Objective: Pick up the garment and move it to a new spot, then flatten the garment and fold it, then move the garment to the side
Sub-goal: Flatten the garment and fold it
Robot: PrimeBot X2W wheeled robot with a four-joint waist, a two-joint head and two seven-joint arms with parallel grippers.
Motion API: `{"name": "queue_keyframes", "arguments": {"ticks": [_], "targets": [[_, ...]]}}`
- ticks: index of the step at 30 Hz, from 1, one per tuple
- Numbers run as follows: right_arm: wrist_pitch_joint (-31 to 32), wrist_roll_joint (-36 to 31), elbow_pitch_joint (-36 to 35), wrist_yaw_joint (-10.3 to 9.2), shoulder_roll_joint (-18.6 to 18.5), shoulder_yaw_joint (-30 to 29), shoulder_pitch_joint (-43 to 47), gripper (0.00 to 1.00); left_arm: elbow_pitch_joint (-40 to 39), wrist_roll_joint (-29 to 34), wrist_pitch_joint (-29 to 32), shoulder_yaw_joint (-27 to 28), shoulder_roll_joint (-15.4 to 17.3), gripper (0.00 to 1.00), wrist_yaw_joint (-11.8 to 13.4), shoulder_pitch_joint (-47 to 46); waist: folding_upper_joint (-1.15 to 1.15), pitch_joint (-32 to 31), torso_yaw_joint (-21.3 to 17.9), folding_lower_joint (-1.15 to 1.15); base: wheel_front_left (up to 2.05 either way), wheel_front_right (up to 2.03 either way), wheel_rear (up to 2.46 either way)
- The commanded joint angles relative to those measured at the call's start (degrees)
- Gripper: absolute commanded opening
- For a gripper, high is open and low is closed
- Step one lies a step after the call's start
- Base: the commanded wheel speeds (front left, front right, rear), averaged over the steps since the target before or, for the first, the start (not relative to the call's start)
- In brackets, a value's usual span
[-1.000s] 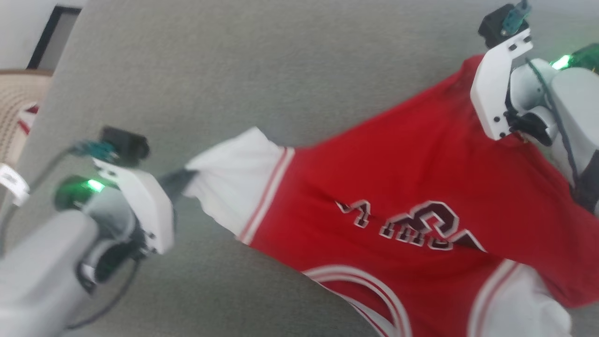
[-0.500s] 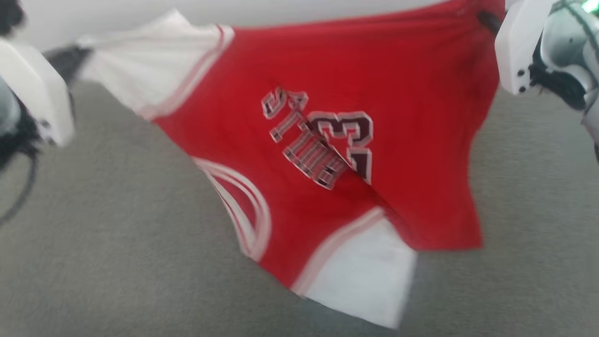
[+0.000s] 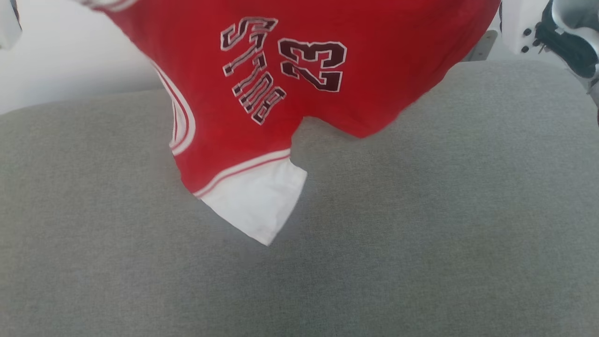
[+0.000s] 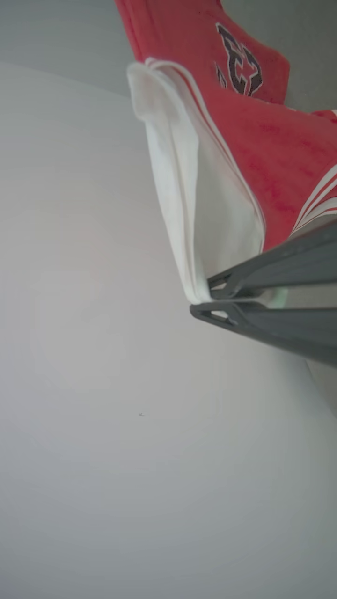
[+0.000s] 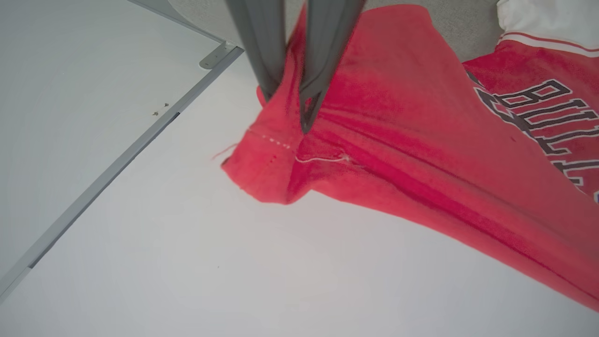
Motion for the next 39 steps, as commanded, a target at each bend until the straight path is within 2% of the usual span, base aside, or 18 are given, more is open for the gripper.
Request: {"name": "queue_keyframes", "arguments": {"ticks": [1,7,14,22,24,25,27,30,33,36,39], "targets": [[-0.1,-0.9,0.1,-0.16,-0.1,-0.5,-0.6,0.0,1.2,0.7,-0.2,-0.1,-0.2,0.0,-0.4,-1.5,0.0,0.0,-0.4,0.0,0.0,0.0,0.0],[-1.0,-3.0,2.0,-0.16,1.3,-3.5,-1.8,0.0,6.0,3.7,-2.9,-0.6,-2.5,0.0,-1.6,-6.9,0.0,3.2,-0.5,0.0,0.0,0.0,0.0],[-8.0,-9.5,10.1,-0.17,5.5,-9.1,-7.6,0.0,13.5,10.0,-12.8,-1.1,-6.6,0.0,-2.3,-16.6,0.0,11.8,0.3,0.0,0.0,0.0,0.0],[-26.5,-25.1,22.1,-0.17,9.4,-19.4,-18.8,0.0,22.0,18.0,-30.2,-0.8,-10.9,0.0,-1.9,-31.3,0.0,21.2,2.0,0.0,0.0,0.0,0.0],[-28.7,-29.9,23.8,-0.17,9.7,-22.7,-21.0,0.0,23.2,19.7,-34.1,-0.5,-11.6,0.0,-1.4,-34.4,0.0,22.8,2.5,0.0,0.0,0.0,0.0],[-28.7,-29.9,23.8,-0.17,9.7,-22.7,-21.0,0.0,23.2,19.7,-34.1,-0.5,-11.6,0.0,-1.4,-34.4,0.0,22.8,2.5,0.0,0.0,0.0,0.0],[-29.4,-34.3,23.4,-0.17,10.4,-25.7,-21.5,0.0,23.2,21.3,-35.8,0.3,-12.3,0.0,-1.2,-36.0,0.0,23.9,3.0,0.0,0.0,0.0,0.0],[-29.6,-39.3,22.5,-0.16,12.5,-29.2,-18.4,0.0,21.3,22.8,-36.1,1.2,-12.7,0.0,-2.9,-34.0,0.0,24.3,3.7,0.0,0.0,0.0,0.0],[-29.6,-42.2,23.8,-0.16,13.9,-30.3,-14.4,0.0,22.8,22.0,-36.1,0.0,-13.4,0.0,-5.0,-27.4,0.0,22.9,4.3,0.0,0.0,0.0,0.0],[-28.9,-41.3,26.7,-0.16,16.4,-30.6,-9.0,0.0,24.5,19.5,-34.9,-2.5,-14.1,0.0,-6.2,-20.8,0.0,20.5,4.8,0.0,0.0,0.0,0.0],[-27.9,-39.0,28.5,-0.15,18.2,-29.4,-4.1,0.0,24.2,15.4,-30.9,-5.7,-14.1,0.0,-6.5,-12.7,0.0,18.2,5.0,0.0,0.0,0.0,0.0]]}}
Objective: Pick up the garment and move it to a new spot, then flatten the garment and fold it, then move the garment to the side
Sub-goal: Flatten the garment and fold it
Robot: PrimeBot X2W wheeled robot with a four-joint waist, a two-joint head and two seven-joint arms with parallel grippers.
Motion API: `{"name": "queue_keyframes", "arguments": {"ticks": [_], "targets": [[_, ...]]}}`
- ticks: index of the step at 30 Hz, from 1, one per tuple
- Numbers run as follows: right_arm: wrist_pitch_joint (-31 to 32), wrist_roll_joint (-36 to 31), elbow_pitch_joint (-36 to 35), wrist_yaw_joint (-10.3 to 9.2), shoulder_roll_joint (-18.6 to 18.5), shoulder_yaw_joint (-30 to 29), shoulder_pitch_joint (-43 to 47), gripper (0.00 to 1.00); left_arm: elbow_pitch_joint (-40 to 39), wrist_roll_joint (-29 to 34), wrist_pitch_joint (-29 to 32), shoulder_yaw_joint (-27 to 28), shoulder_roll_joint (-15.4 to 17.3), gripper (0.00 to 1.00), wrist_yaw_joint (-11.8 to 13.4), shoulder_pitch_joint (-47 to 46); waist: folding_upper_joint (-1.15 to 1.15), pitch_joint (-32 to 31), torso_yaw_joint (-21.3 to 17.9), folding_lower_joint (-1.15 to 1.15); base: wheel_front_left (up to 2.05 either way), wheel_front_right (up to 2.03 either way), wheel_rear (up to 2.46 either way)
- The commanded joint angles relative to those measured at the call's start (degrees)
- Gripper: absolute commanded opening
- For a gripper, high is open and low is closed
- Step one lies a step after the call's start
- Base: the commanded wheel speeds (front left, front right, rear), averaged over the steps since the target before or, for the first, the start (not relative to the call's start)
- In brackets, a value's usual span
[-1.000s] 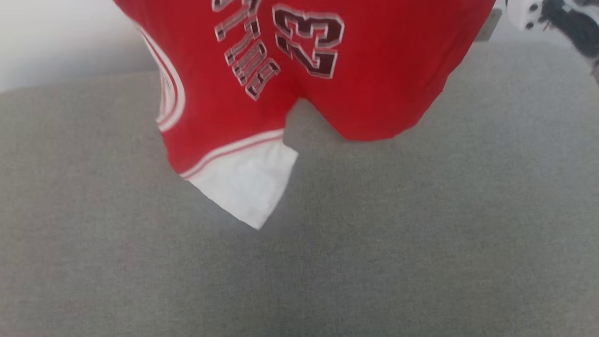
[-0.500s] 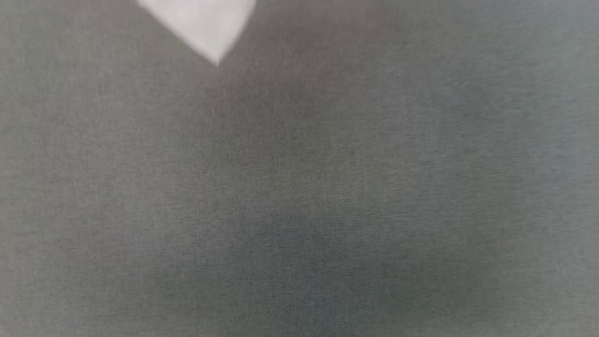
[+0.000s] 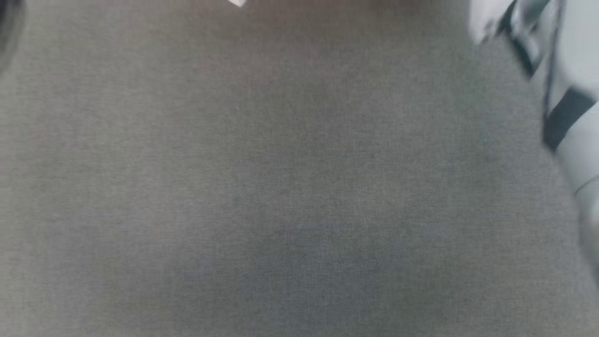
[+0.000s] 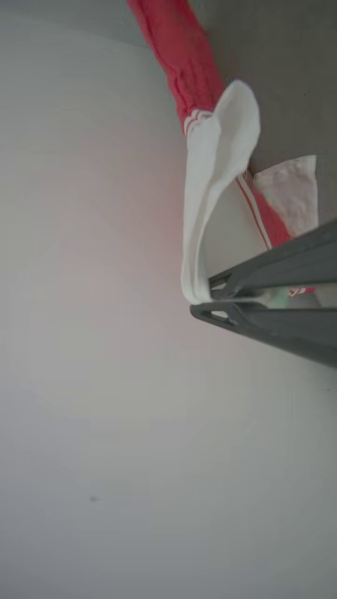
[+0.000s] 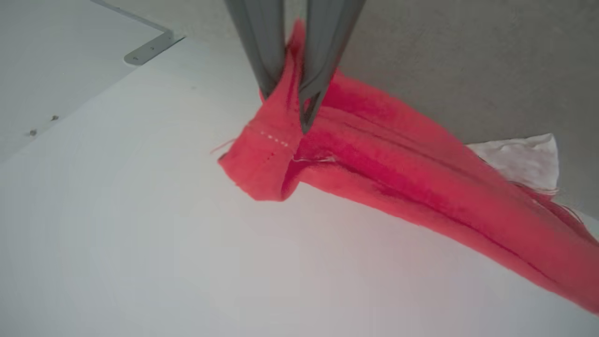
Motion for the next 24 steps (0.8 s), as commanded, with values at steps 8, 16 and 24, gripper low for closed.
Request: {"name": "queue_keyframes", "arguments": {"ticks": [8,16,24], "targets": [[2.6,8.3,-1.0,-0.13,1.1,7.0,14.1,0.0,-8.6,-13.9,10.8,-4.7,6.4,0.0,-0.1,21.1,0.0,-7.1,0.0,0.0,0.0,0.0,0.0],[9.4,20.1,-12.2,-0.13,-3.7,16.3,29.0,0.0,-21.9,-22.0,16.3,-5.4,12.4,0.0,5.5,39.9,0.0,-11.7,0.0,0.0,0.0,0.0,0.0],[20.1,31.1,-30.8,-0.12,-13.4,22.8,42.6,0.0,-40.4,-28.6,19.4,-5.9,19.2,0.0,15.1,55.8,0.0,-14.2,0.1,0.0,0.0,0.0,0.0]]}}
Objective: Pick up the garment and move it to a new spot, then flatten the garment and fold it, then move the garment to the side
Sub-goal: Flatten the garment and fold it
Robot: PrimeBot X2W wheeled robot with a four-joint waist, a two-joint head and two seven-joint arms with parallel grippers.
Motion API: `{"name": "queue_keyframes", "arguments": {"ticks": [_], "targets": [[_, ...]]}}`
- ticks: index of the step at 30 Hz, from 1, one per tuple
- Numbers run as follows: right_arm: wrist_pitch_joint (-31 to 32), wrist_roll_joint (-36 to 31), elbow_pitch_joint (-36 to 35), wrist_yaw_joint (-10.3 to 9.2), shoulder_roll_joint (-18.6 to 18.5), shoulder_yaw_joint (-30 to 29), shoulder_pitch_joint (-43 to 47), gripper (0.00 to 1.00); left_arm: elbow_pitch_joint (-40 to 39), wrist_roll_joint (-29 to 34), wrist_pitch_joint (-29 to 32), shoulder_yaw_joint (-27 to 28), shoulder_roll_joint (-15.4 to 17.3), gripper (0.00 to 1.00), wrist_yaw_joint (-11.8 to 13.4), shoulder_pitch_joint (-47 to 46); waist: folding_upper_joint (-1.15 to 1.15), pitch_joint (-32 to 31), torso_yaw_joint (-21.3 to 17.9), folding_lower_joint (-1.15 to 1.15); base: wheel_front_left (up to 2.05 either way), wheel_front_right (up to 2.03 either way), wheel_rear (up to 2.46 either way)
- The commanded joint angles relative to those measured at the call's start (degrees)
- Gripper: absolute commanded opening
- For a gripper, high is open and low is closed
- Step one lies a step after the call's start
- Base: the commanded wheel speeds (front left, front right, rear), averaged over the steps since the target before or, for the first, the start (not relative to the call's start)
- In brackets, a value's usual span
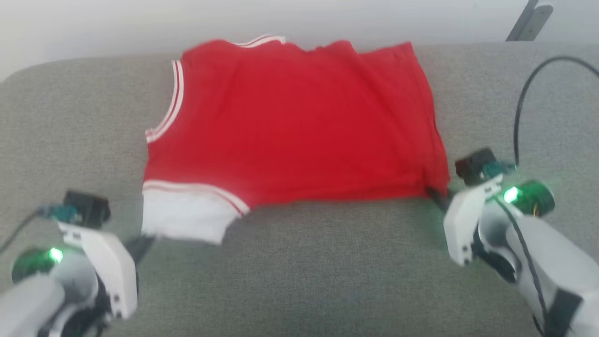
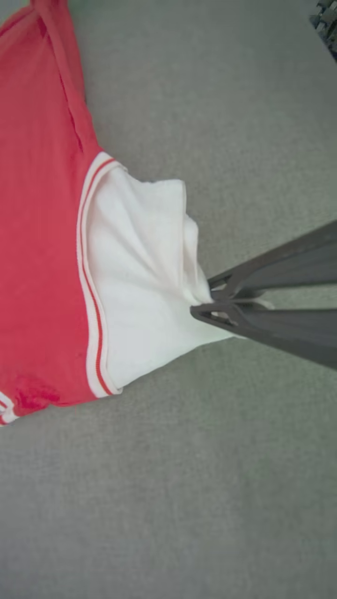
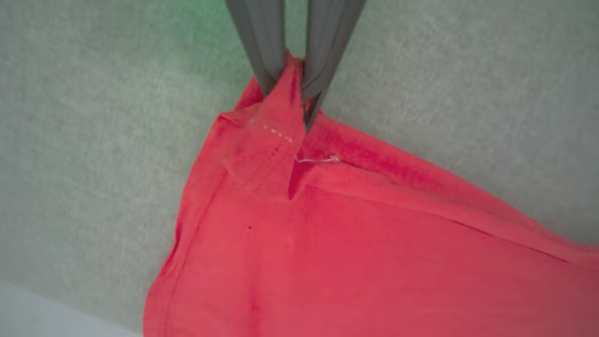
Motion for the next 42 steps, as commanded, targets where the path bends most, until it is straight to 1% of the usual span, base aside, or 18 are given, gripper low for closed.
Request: {"name": "queue_keyframes", "arguments": {"ticks": [1,7,12,15,18,20,22,27,29,31,34,38,42], "targets": [[1.5,1.5,-3.0,-0.11,-1.4,0.5,2.3,0.0,-2.7,-0.8,0.4,-0.3,1.1,0.0,1.4,2.6,0.0,-0.3,0.1,0.0,0.0,0.0,0.0],[11.0,7.9,-16.7,-0.11,-8.9,2.9,12.1,0.0,-13.2,-4.3,1.2,-1.3,5.2,0.0,7.8,11.2,0.0,-1.1,0.6,0.0,0.0,0.0,0.0],[16.9,12.2,-25.6,-0.09,-13.5,1.7,20.1,0.0,-19.6,-7.4,2.6,-2.6,7.9,0.0,12.3,17.3,0.0,-1.4,1.0,0.0,0.0,0.0,0.0],[19.5,13.3,-29.6,-0.1,-15.6,-0.1,24.4,0.0,-22.5,-9.1,2.8,-3.1,8.7,0.0,14.2,19.8,0.0,-1.4,1.2,0.0,0.0,0.0,0.0],[21.2,13.4,-32.6,-0.1,-16.4,-2.6,27.6,0.0,-24.4,-9.7,2.0,-3.0,9.5,0.0,15.5,21.2,0.0,-1.3,1.0,0.0,0.0,0.0,0.0],[21.5,12.7,-34.1,-0.1,-16.2,-4.8,28.9,0.0,-25.4,-9.3,2.0,-3.1,10.1,0.0,15.9,21.6,0.0,-1.2,0.9,0.0,0.0,0.0,0.0],[20.9,11.4,-35.2,-0.1,-15.5,-7.4,29.3,0.0,-26.4,-8.5,1.7,-2.4,11.0,0.0,16.2,20.5,0.0,-1.2,0.7,0.0,0.0,0.0,0.0],[21.1,6.7,-37.0,-0.1,-13.3,-12.5,27.6,0.0,-28.8,-5.1,2.3,0.1,14.8,0.0,16.9,16.2,0.0,-1.3,0.0,0.0,0.0,0.0,0.0],[21.5,5.0,-37.5,-0.1,-12.3,-13.5,26.0,0.0,-29.3,-3.8,2.9,1.2,16.0,0.0,16.2,13.6,0.0,-1.0,-0.3,0.0,0.0,0.0,0.0],[21.8,3.9,-37.7,-0.1,-11.2,-14.1,24.1,0.0,-29.2,-2.7,3.4,2.4,16.3,0.0,14.7,10.8,0.0,-0.6,-0.6,0.0,0.0,0.0,0.0],[22.2,2.5,-36.5,-0.1,-10.3,-13.6,20.2,0.0,-26.6,-0.3,4.6,3.6,16.5,0.0,11.6,6.0,0.0,0.4,-1.0,0.0,0.0,0.0,0.0],[21.5,1.2,-33.2,-0.1,-9.3,-11.9,14.4,0.0,-20.8,1.6,7.8,4.3,14.1,0.0,7.1,-0.6,0.0,2.0,-1.2,0.0,0.0,0.0,0.0],[20.1,0.5,-28.7,-0.1,-8.1,-9.8,8.5,0.0,-12.6,2.7,11.0,3.9,9.6,0.0,2.2,-7.3,0.0,4.0,-1.4,0.0,0.0,0.0,0.0]]}}
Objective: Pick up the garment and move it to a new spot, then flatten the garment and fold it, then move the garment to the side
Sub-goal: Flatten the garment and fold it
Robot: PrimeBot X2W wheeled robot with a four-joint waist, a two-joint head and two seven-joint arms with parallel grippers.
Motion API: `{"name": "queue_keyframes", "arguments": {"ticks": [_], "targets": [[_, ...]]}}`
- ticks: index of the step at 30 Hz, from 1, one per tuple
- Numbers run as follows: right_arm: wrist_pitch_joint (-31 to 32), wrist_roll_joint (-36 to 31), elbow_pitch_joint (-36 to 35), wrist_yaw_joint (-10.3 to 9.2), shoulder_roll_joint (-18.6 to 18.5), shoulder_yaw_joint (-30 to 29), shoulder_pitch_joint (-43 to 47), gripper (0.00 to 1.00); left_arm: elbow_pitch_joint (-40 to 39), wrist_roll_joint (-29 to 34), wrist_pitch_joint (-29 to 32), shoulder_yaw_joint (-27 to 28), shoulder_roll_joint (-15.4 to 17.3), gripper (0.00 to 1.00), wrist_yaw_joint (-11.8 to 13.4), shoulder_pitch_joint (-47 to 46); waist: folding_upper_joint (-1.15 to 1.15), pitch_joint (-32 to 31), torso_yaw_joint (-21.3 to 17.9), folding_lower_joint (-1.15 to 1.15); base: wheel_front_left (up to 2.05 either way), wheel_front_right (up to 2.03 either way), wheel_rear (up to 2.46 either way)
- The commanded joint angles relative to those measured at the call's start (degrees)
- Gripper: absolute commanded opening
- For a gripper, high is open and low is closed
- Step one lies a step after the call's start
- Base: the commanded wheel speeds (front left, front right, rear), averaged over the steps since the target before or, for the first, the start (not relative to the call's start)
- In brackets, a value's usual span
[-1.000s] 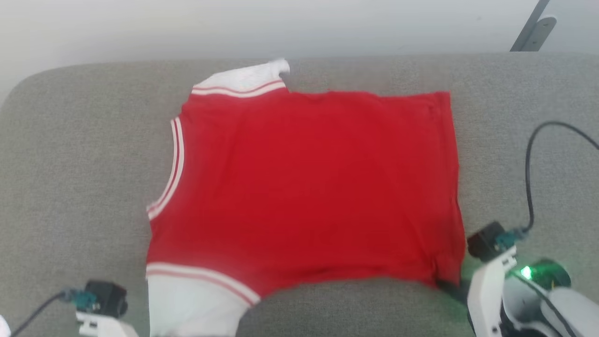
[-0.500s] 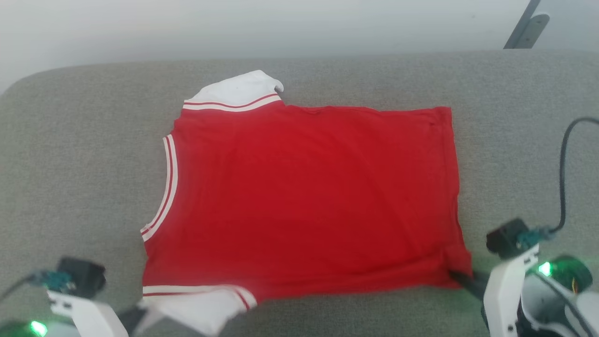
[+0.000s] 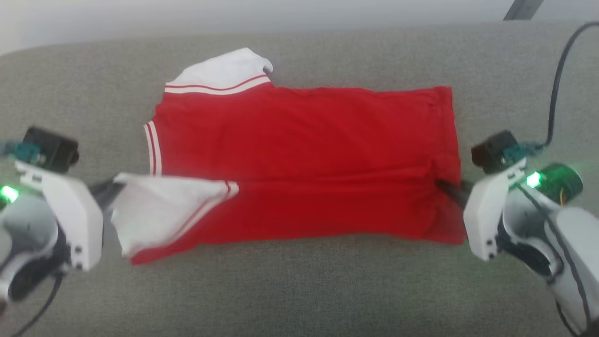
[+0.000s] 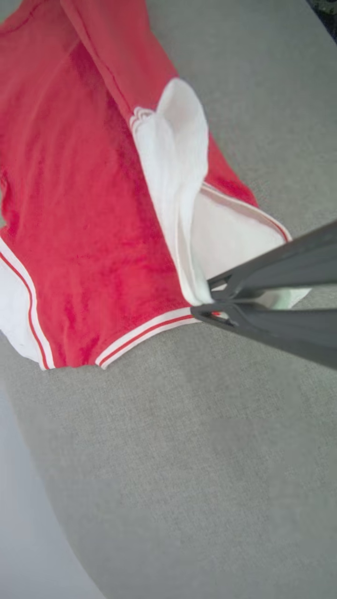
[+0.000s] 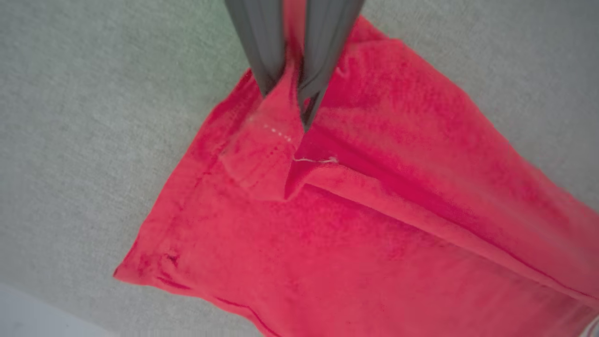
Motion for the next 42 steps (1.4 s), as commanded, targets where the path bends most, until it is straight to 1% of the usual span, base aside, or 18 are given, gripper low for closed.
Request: {"name": "queue_keyframes", "arguments": {"ticks": [1,4,7,8,12,15,17,18,19,20,21,22,23,27,31,33,37,42], "targets": [[-0.7,-0.3,2.0,-0.09,0.6,1.1,-2.4,0.0,3.7,0.7,1.2,-0.4,-1.9,0.0,-1.9,-2.9,0.0,1.4,-0.2,0.0,0.0,0.0,0.0],[-2.4,-1.3,6.0,-0.09,1.4,3.0,-6.4,0.0,10.6,1.9,2.6,-1.2,-5.9,0.0,-5.2,-7.1,0.0,2.9,-0.3,0.0,0.0,0.0,0.0],[-3.5,-1.7,9.9,-0.09,2.4,5.4,-9.2,0.0,17.1,2.6,3.8,-2.4,-9.5,0.0,-7.8,-10.2,0.0,4.0,-0.4,0.0,0.0,0.0,0.0],[-3.5,-1.7,9.9,-0.09,2.4,5.4,-9.2,0.0,17.1,2.6,3.8,-2.4,-9.5,0.0,-7.8,-10.2,0.0,4.0,-0.4,0.0,0.0,0.0,0.0],[-5.0,-1.0,14.3,-0.09,3.7,8.3,-12.3,0.0,25.0,2.7,5.2,-3.9,-13.7,0.0,-10.5,-12.5,0.0,4.8,-0.5,0.0,0.0,0.0,0.0],[-5.2,0.2,16.9,-0.09,4.4,10.6,-13.9,0.0,30.2,1.5,6.6,-4.7,-16.4,0.0,-11.9,-13.4,0.0,5.0,-0.6,0.0,0.0,0.0,0.0],[-5.8,1.0,18.3,-0.09,4.5,11.9,-14.8,0.0,33.3,0.4,7.9,-4.9,-18.0,0.09,-12.5,-13.8,0.0,4.8,-0.7,0.0,0.0,0.0,0.0],[-5.9,1.2,19.1,-0.1,4.6,12.3,-15.4,0.0,34.7,0.0,8.4,-4.9,-18.7,0.15,-12.7,-14.1,0.0,4.7,-0.7,0.0,0.0,0.0,0.0],[-6.2,1.3,19.8,-0.1,4.7,12.8,-15.9,0.21,35.7,0.0,8.6,-5.1,-19.2,0.27,-13.1,-14.4,0.0,4.6,-0.7,0.0,0.0,0.0,0.0],[-6.5,1.5,20.3,-0.1,4.8,13.1,-16.4,0.4,36.7,-0.4,8.5,-5.0,-19.7,0.4,-13.3,-14.7,0.0,4.4,-0.7,0.0,0.0,0.0,0.0],[-7.0,1.8,20.7,-0.1,4.9,13.4,-16.8,0.58,37.5,-0.7,8.3,-4.8,-20.1,0.81,-13.6,-15.0,0.0,4.1,-0.7,0.0,0.0,0.0,0.0],[-7.3,1.9,21.3,-0.09,4.9,13.8,-17.2,0.9,38.2,-0.6,8.1,-4.7,-20.4,1.0,-13.8,-15.3,0.0,3.8,-0.7,0.0,0.0,0.0,0.0],[-7.7,1.9,21.5,-0.09,5.0,14.1,-17.5,1.0,38.7,-0.6,8.1,-4.6,-20.5,1.0,-13.9,-15.6,0.0,3.5,-0.6,0.0,0.0,0.0,0.0],[-10.9,2.1,22.5,-0.09,4.8,13.8,-18.3,1.0,39.2,-0.9,6.9,-3.9,-20.6,1.0,-14.2,-16.4,0.0,1.9,-0.2,0.0,0.0,0.0,0.0],[-15.9,0.9,23.1,-0.09,4.3,11.6,-17.3,1.0,37.5,-0.9,5.5,-3.3,-19.7,1.0,-13.1,-14.9,0.0,0.0,0.4,0.0,0.0,0.0,0.0],[-19.5,-0.8,23.3,-0.09,4.0,9.5,-16.4,1.0,35.8,-1.0,5.0,-3.2,-18.8,1.0,-12.4,-13.6,0.0,-0.9,0.7,0.0,0.0,0.0,0.0],[-27.3,-5.2,23.7,-0.09,5.3,2.9,-13.8,1.0,30.5,-1.9,4.1,-2.8,-16.5,1.0,-10.0,-10.2,0.0,-2.6,1.1,0.0,0.0,0.0,0.0],[-36.4,-13.9,22.9,-0.09,8.5,-8.9,-8.8,1.0,21.9,-2.7,3.7,-3.0,-13.4,1.0,-5.7,-4.0,0.0,-4.1,1.2,0.0,0.0,0.0,0.0]]}}
